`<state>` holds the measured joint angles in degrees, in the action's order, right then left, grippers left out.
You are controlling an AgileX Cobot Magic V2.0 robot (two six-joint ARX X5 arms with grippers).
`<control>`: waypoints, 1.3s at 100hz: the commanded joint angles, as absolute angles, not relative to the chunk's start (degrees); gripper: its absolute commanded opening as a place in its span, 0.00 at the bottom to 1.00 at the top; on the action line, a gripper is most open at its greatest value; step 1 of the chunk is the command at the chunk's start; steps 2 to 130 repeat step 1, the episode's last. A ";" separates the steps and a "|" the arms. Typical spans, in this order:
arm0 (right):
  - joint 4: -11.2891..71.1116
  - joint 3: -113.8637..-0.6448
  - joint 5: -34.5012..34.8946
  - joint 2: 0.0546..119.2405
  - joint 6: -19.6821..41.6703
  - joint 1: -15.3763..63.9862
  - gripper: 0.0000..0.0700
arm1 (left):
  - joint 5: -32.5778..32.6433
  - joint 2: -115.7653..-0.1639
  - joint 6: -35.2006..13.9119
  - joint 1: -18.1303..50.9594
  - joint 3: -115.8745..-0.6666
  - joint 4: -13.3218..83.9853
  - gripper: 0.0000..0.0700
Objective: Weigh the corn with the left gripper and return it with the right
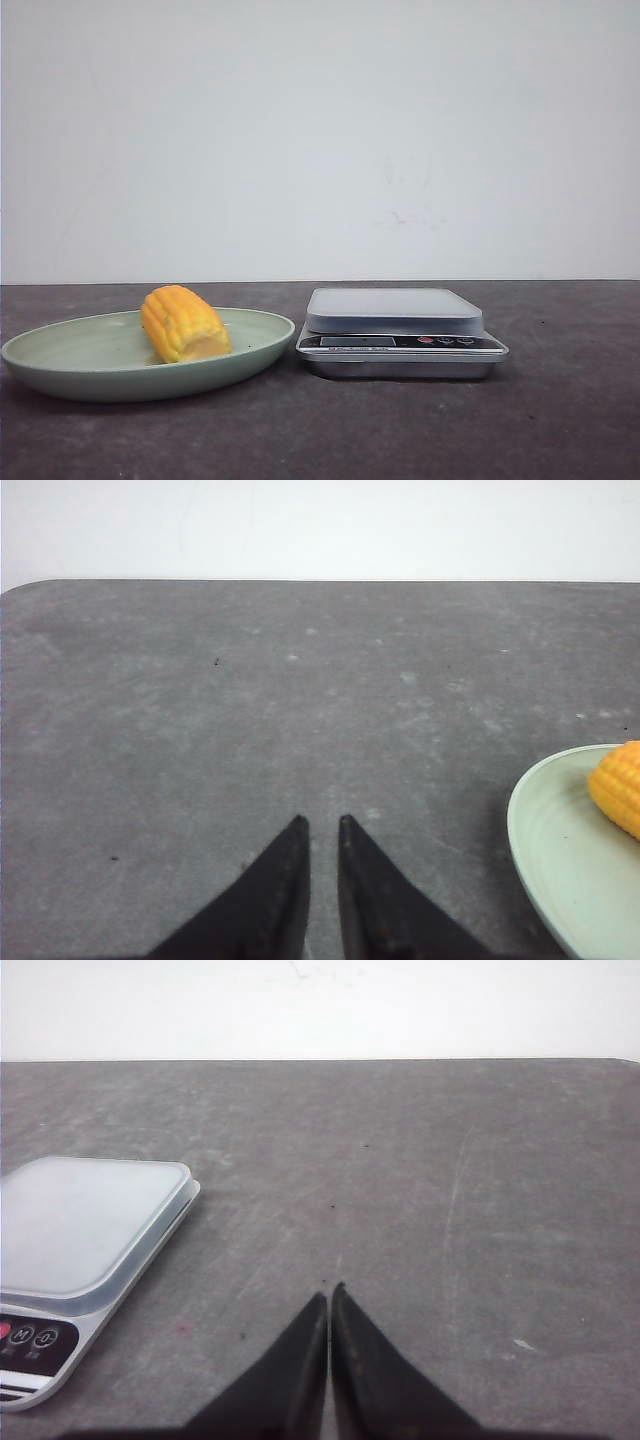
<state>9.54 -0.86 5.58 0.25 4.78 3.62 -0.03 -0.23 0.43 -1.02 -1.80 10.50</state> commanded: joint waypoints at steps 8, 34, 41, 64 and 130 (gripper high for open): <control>9.04 -0.78 5.63 0.21 4.97 3.51 0.00 | -0.19 -0.19 0.43 -1.15 -0.78 10.76 0.02; 9.04 -0.78 5.63 0.21 4.97 3.51 0.00 | -0.19 -0.19 0.43 -1.15 -0.78 10.76 0.02; 9.04 -0.78 5.63 0.21 4.97 3.51 0.00 | -0.19 -0.19 0.43 -1.15 -0.78 10.76 0.02; 9.04 -0.78 5.63 0.21 4.97 3.51 0.00 | -0.19 -0.19 0.43 -1.15 -0.78 10.76 0.02; 9.04 -0.78 5.63 0.21 4.97 3.51 0.00 | -0.19 -0.19 0.43 -1.15 -0.78 10.76 0.02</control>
